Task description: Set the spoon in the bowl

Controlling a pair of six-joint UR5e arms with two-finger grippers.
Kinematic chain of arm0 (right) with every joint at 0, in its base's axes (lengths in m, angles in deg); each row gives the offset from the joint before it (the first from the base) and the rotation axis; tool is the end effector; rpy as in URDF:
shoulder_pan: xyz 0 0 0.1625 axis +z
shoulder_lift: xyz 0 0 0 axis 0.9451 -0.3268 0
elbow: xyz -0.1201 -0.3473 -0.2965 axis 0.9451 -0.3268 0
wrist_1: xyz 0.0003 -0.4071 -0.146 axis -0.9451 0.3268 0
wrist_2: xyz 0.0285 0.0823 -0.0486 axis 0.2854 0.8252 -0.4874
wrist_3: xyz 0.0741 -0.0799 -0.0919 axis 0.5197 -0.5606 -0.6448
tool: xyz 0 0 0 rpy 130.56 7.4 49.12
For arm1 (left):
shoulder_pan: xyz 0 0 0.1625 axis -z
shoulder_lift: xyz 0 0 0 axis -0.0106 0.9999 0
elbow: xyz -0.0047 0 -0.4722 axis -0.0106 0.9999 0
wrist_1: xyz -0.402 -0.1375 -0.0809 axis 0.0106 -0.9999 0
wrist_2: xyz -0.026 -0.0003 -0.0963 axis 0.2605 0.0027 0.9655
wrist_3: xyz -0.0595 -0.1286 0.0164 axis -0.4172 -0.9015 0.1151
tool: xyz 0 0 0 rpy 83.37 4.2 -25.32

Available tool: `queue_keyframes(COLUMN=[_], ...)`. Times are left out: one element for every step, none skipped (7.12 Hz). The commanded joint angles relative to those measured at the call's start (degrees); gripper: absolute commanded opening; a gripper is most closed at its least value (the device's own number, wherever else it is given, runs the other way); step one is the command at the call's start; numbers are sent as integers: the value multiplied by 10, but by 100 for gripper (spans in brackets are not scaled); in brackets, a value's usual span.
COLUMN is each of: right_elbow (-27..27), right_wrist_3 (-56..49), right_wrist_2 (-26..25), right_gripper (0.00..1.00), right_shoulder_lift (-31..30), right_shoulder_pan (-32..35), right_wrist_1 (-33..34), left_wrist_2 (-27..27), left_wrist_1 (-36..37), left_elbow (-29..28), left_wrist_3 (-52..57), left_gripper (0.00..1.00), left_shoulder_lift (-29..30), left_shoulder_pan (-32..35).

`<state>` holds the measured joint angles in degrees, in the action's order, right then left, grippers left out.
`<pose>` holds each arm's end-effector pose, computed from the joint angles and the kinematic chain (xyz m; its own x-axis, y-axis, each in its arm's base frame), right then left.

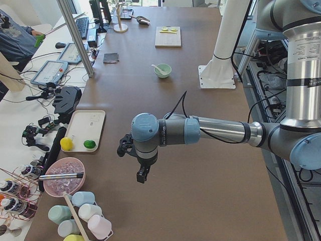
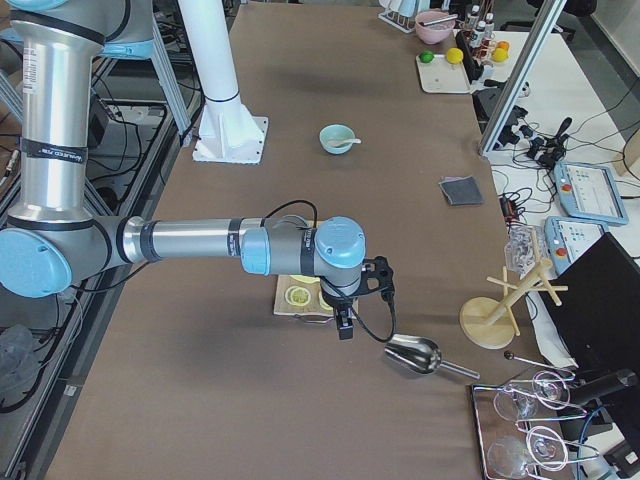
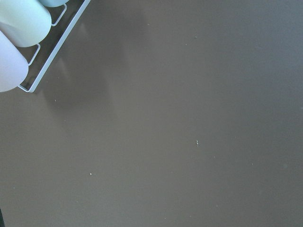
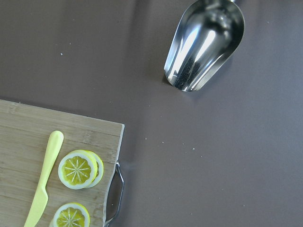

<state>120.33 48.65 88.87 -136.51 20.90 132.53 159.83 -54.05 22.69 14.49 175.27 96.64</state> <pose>0.0444 -0.4497 0.6919 0.6819 -0.2027 0.7028 0.1053 0.9780 0.1799 -0.0839 -0.4626 0.6942 0.6977 0.3007 -0.6503 -0.1941 0.9530 0.2326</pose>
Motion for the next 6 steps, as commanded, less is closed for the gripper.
queue_keyframes(right_elbow=[-10, -11, -12, -12, -12, -12], right_wrist_3=[0, 0, 0, 0, 0, -1], right_wrist_2=[-5, -5, -2, 1, 0, -4], right_gripper=[100, 100, 100, 100, 100, 100], right_shoulder_lift=[10, 9, 8, 7, 5, 4], right_shoulder_pan=[-15, -15, -15, -15, -15, -15], right_wrist_1=[1, 1, 0, 1, 1, 1], left_wrist_2=[0, 0, -1, -1, 0, -4], left_wrist_1=[-8, -7, -6, -6, -7, -9], left_elbow=[-8, -12, -11, -9, -11, -6], left_wrist_3=[-56, -58, -66, -66, -65, -66], left_gripper=[98, 98, 98, 98, 98, 98], left_shoulder_lift=[13, 8, 4, -1, -3, -8], left_shoulder_pan=[-27, -27, -26, -25, -25, -24])
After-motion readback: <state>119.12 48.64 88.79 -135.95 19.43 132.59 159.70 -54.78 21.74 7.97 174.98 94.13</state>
